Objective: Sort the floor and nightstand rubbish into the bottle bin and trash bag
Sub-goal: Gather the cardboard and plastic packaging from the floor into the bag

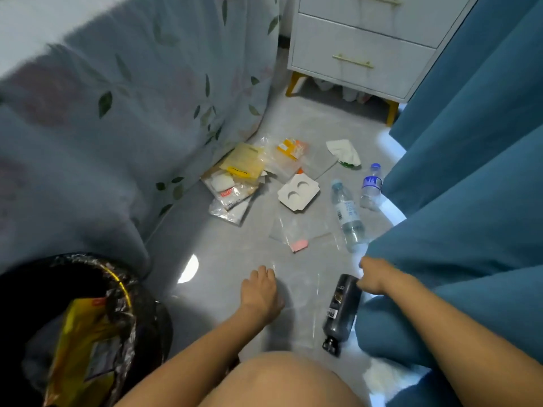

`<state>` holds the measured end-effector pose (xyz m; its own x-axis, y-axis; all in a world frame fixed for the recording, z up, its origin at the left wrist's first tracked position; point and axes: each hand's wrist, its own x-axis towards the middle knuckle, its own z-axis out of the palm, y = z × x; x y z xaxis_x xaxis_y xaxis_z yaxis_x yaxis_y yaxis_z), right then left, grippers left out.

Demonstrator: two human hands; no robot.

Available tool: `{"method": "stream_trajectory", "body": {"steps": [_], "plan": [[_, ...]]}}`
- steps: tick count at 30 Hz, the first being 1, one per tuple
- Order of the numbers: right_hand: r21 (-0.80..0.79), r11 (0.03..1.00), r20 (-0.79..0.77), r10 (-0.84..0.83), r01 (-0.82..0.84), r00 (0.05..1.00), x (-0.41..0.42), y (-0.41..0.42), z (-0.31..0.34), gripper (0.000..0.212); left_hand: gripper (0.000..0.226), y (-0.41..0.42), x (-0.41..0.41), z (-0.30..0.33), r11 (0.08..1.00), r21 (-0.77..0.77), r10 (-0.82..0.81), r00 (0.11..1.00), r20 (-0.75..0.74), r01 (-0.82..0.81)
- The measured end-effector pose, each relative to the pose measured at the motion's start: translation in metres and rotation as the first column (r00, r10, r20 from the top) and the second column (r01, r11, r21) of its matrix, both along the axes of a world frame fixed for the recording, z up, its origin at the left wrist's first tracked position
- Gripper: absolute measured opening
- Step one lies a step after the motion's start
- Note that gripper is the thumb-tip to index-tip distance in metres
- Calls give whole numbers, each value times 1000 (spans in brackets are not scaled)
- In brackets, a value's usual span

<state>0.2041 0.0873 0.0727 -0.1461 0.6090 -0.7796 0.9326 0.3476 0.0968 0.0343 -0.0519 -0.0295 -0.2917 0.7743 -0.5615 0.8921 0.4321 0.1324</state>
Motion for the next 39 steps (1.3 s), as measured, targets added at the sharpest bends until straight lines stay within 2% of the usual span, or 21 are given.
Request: {"method": "stream_trajectory", "body": {"steps": [3,5,7,9,12,15,17,19,20,23,25,28,31,34,36,39], "plan": [[2,949,-56,-313,314,948,7,-12,-49,57,74,-2,3,-19,978,-26,208,973,99,-206],[-21,841,-117,-540,541,834,-1,-27,-75,83,84,-4,4,-30,947,-63,321,937,135,-316],[-2,711,-172,-693,703,700,-9,-42,-92,109,89,-6,9,-38,944,-59,329,939,96,-325],[28,647,-199,-744,762,638,-12,-56,-103,120,91,-8,16,-44,953,-26,301,953,33,-301],[44,559,-286,-787,828,547,-5,-64,-118,109,86,-10,24,-53,958,-2,288,957,31,-288],[-2,461,-335,-836,887,434,3,-63,-128,86,74,-12,23,-57,920,-24,389,906,169,-391],[-41,442,-327,-854,896,406,3,-62,-130,77,57,-13,21,-59,899,-40,433,868,242,-437],[-64,443,-331,-855,894,400,1,-60,-129,73,29,-15,19,-58,885,-48,456,844,283,-462],[-80,448,-339,-852,890,399,-2,-59,-128,71,24,-16,18,-58,872,-52,478,822,309,-488],[-141,469,-377,-840,872,391,-9,-57,-124,62,36,-17,15,-54,832,-27,521,764,380,-554],[-171,486,-401,-829,857,390,-14,-57,-120,57,32,-16,10,-42,800,9,538,725,431,-599],[-189,524,-445,-799,830,404,-27,-60,-108,45,24,-17,0,-12,737,125,530,683,503,-664],[-226,570,-513,-759,790,401,-48,-60,-89,27,25,-22,-13,38,661,290,480,687,546,-692],[-261,650,-569,-701,714,431,-72,-60,-66,33,23,-39,-30,97,567,431,434,700,567,-702],[-249,724,-599,-637,644,485,-90,-59,-49,45,22,-58,-45,135,486,515,413,705,576,-706],[-260,832,-627,-531,490,570,-117,-60,-19,46,21,-100,-75,181,345,592,447,682,578,-728]]}}
